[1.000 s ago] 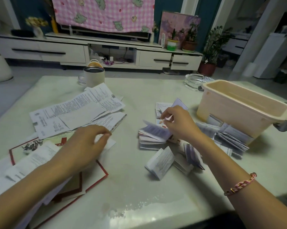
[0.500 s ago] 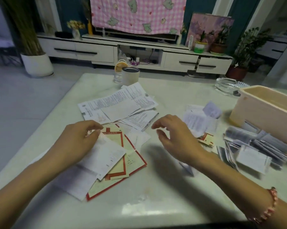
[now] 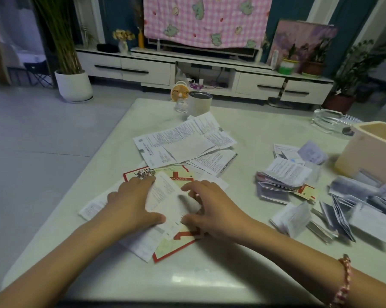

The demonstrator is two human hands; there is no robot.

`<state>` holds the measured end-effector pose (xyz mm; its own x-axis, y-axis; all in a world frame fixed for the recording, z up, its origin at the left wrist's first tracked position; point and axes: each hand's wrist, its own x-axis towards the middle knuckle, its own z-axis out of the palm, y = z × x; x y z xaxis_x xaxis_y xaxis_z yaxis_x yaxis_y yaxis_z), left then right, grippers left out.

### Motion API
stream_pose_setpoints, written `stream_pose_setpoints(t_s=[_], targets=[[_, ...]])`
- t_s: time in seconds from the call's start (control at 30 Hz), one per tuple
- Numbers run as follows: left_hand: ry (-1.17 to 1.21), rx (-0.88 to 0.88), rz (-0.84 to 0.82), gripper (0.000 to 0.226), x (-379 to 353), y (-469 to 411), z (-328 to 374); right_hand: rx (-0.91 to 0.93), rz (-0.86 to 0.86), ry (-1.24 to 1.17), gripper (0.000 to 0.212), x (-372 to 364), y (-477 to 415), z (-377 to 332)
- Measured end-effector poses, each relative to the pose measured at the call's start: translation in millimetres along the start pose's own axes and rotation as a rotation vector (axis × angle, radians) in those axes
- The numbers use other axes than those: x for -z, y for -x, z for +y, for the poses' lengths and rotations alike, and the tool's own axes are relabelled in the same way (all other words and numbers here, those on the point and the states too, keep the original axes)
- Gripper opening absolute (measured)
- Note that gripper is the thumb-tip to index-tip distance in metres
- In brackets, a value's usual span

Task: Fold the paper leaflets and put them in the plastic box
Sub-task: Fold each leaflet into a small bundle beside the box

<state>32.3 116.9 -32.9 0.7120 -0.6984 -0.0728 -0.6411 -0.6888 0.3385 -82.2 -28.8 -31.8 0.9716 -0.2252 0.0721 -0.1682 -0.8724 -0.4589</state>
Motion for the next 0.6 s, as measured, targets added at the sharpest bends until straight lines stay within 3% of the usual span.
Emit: stream_pose_setpoints(t_s=[0.13, 0.23, 0.33, 0.47, 0.53, 0.6], targets=[[0.194, -0.086, 0.136, 0.084, 2.6, -3.3, 3.4, -0.133, 0.056, -0.219, 0.051, 4.9, -3.7, -0.1], [0.349, -0.135, 0.222, 0.065, 10.8, -7.1, 14.2, -0.218, 0.07, -0.511, 0.029, 13.0, -0.4, 5.3], [0.558, -0.199, 0.237, 0.042, 19.3, -9.4, 31.1, -0.24, 0.087, -0.641, 0.006, 25.8, 7.0, 14.5], [0.851, -0.245, 0.223, 0.009, 16.9, -8.6, 58.8, -0.292, 0.138, -0.776, 0.003, 41.4, 24.2, 33.3], [1.056, -0.159, 0.165, 0.03, 15.1, -7.5, 75.9, -0.284, 0.24, -0.835, 0.007, 46.0, 34.3, 41.0], [1.185, -0.024, -0.004, 0.038, 15.2, -7.4, 86.4, -0.256, 0.308, -0.843, 0.022, 47.5, 39.7, 42.9]])
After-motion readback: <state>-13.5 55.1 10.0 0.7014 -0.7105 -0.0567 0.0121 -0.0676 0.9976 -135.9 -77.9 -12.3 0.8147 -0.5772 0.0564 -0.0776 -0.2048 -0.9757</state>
